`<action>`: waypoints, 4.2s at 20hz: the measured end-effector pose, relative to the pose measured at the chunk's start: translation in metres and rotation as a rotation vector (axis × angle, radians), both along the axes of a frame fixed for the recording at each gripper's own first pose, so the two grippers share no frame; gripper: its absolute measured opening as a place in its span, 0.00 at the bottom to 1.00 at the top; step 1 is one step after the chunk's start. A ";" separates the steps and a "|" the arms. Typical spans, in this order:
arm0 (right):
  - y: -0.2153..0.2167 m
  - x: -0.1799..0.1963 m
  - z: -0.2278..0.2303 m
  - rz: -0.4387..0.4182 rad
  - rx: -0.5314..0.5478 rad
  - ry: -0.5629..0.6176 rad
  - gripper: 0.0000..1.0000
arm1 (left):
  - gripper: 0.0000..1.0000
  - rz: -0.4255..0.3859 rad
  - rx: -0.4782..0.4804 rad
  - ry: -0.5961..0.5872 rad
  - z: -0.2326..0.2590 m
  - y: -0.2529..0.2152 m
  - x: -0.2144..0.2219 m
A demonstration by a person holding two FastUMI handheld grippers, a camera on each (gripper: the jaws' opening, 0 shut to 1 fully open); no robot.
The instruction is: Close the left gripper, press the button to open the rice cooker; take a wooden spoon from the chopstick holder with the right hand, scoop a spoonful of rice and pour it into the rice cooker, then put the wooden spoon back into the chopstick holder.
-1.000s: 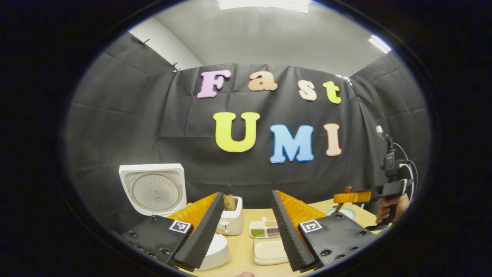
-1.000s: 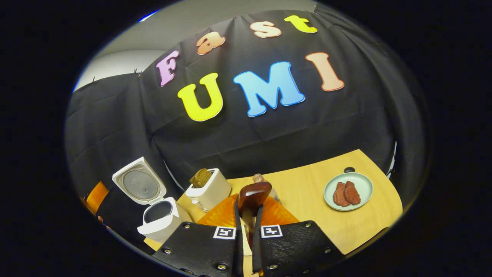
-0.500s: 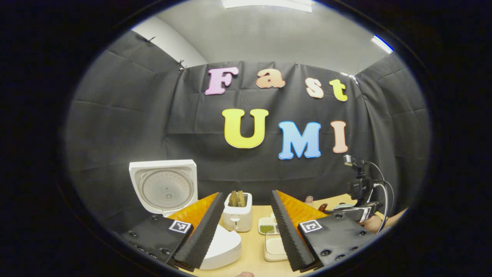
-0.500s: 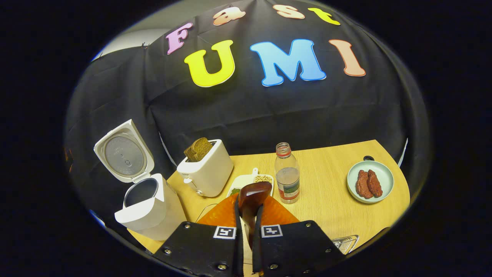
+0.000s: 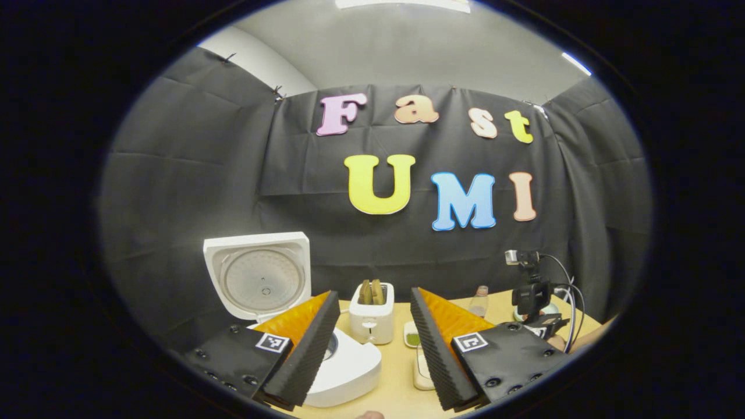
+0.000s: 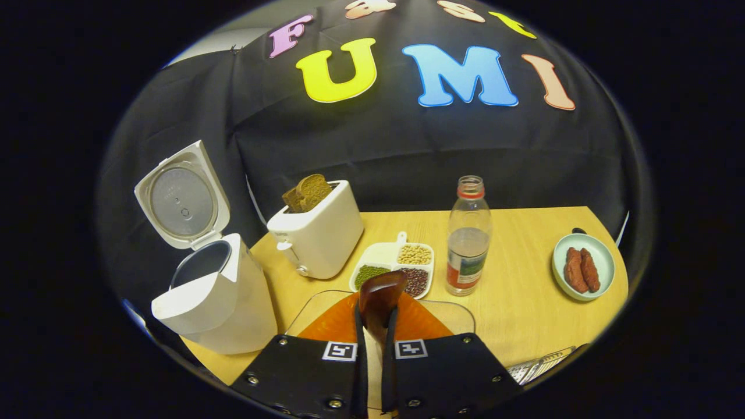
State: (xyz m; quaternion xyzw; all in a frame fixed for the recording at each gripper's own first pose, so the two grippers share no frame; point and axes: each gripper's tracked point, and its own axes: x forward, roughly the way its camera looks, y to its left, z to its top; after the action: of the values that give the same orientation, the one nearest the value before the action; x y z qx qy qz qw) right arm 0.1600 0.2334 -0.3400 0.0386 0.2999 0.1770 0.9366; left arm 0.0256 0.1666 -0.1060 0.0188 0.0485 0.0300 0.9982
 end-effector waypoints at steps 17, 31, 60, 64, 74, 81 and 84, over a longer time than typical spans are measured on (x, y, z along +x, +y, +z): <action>-0.062 0.016 0.077 -0.273 0.764 0.118 0.09 | 0.87 -0.017 -0.033 -0.013 0.003 -0.003 -0.007; 0.003 0.002 0.186 -0.198 1.044 0.098 0.09 | 0.89 -0.055 -0.019 -0.015 -0.018 0.042 -0.044; 0.316 0.035 0.111 0.322 0.476 0.086 0.09 | 0.89 0.011 0.012 0.039 -0.057 0.112 -0.078; 0.335 0.032 0.078 0.389 0.264 0.038 0.09 | 0.89 0.039 -0.003 0.029 -0.052 0.114 -0.084; 0.395 -0.022 0.064 0.769 -0.214 -0.312 0.10 | 0.86 0.104 0.006 0.041 -0.056 0.125 -0.105; 0.400 -0.048 0.095 0.891 -0.160 -0.394 0.10 | 0.87 0.121 0.017 0.032 -0.049 0.118 -0.117; 0.384 -0.041 0.119 0.801 -0.035 -0.321 0.09 | 0.87 0.132 0.009 0.024 -0.044 0.117 -0.119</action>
State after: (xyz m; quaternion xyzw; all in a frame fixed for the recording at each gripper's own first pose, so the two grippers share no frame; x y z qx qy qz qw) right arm 0.1192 0.6171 -0.2205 -0.1250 0.1446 0.5251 0.8293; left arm -0.0934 0.2835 -0.1498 0.0205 0.0616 0.0960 0.9933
